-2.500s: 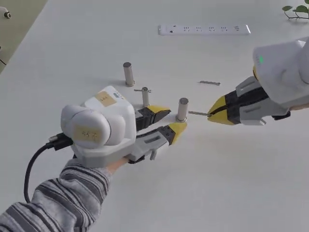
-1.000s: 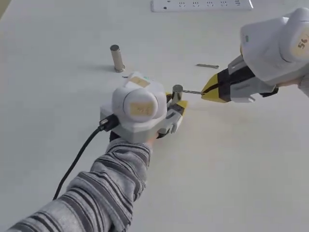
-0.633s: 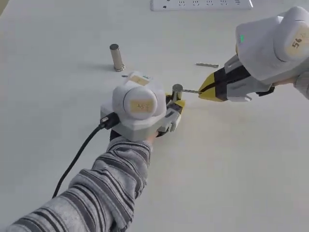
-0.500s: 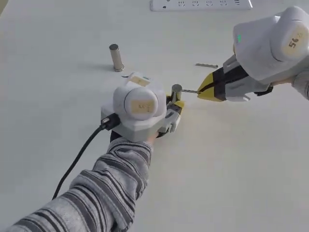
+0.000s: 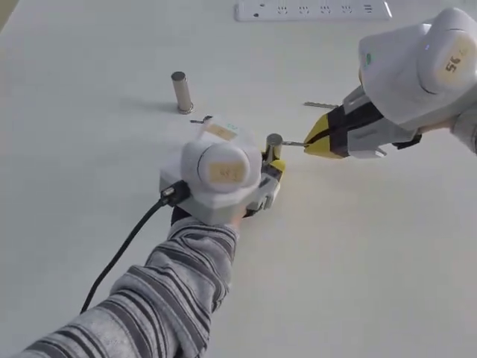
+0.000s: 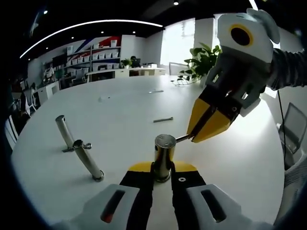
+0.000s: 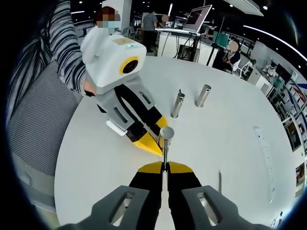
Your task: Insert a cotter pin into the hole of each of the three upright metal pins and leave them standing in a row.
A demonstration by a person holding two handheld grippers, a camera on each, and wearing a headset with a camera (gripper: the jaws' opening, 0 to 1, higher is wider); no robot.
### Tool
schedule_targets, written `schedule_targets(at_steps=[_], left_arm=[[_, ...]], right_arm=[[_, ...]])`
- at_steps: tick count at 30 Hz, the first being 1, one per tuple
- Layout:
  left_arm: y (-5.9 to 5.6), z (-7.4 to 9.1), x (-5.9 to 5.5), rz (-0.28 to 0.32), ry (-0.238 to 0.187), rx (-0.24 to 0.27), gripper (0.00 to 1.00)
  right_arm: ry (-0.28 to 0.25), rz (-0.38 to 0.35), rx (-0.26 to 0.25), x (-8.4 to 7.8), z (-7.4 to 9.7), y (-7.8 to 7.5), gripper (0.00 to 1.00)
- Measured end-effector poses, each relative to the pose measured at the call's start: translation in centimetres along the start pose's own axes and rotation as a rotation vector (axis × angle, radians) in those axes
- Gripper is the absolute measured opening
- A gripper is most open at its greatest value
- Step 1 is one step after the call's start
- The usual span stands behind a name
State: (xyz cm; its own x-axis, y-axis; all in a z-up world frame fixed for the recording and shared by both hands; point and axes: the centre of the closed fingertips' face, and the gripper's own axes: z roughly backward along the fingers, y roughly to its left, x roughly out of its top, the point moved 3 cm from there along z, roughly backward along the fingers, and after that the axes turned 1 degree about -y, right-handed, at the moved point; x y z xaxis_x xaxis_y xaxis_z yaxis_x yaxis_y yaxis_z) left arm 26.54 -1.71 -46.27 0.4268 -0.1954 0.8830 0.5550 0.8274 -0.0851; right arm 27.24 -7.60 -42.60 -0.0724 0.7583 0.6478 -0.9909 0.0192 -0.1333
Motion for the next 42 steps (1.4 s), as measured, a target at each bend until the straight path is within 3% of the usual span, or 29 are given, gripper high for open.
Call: schedule_targets(at_steps=[8,13,26,29,33,42], left_arm=[[0.0,0.0,0.0,0.008,0.000,0.011,0.10],[0.1,-0.1,-0.1,0.031,-0.003,0.022,0.10],[0.0,0.0,-0.3,0.078,-0.010,0.056,0.10],[0.0,0.0,-0.3,0.080,-0.010,0.058,0.10],[0.0,0.0,-0.3,0.094,-0.011,0.064,0.10],[0.0,0.0,-0.4,0.118,-0.011,0.073,0.11]], right_arm=[[0.005,0.028,0.000,0.7,-0.5,0.0,0.00],[0.026,0.092,-0.010,0.9,-0.7,-0.2,0.00],[0.012,0.099,-0.020,1.6,-1.3,-0.2,0.00],[0.009,0.090,-0.033,1.5,-1.3,-0.4,0.01],[-0.032,0.026,-0.029,1.7,-0.8,-0.3,0.08],[-0.037,-0.024,-0.043,0.9,0.2,-0.5,0.03]])
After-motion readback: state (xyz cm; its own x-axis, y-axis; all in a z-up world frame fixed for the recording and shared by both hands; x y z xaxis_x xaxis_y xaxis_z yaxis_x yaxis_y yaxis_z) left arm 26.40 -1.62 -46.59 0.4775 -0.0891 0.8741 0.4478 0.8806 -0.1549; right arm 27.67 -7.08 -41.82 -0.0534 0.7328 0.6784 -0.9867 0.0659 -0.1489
